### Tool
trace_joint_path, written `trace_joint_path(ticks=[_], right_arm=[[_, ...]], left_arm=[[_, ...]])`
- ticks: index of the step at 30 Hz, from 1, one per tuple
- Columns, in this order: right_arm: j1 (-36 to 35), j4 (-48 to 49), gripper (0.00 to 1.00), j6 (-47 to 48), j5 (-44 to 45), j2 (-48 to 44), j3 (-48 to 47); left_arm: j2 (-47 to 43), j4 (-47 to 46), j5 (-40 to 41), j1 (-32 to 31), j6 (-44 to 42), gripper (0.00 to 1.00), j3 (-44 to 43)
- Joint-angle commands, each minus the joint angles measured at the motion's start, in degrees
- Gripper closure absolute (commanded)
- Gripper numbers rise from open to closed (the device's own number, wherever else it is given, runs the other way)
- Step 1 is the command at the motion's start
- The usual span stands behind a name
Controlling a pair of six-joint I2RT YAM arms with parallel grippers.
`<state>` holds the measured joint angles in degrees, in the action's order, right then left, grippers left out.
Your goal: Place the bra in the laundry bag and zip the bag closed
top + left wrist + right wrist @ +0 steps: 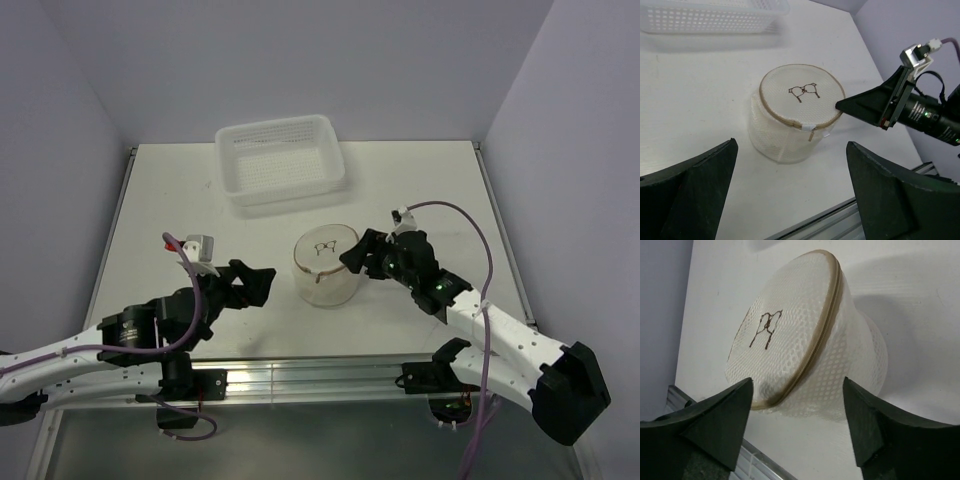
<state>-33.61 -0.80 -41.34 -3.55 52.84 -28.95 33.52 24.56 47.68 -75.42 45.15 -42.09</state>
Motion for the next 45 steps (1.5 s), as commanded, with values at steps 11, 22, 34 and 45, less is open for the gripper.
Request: trace_joint_path(ticks=[11,22,34,45], right_arm=[[0.12,5.02,1.00,-0.93,0.48,0.51,-4.71],[0.03,5.19,1.00,4.25,-1.37,9.90,-29.56],[2.66,11.34,1.00,5.93,-5.67,49.09,-75.61],[3.11,15.20,1.00,0.65,-19.45,53.44,-76.49]], left_arm=[[1.11,11.84,3.91,-0.17,-4.36,0.01,-7.05],[1.65,10.08,6.46,-0.17,-2.97,0.01,-6.18],[-8.90,7.17,11.38,-0.08,5.30,0.01,2.09],[-8.82,7.01,15.95,-0.08,5.49,0.01,4.99]])
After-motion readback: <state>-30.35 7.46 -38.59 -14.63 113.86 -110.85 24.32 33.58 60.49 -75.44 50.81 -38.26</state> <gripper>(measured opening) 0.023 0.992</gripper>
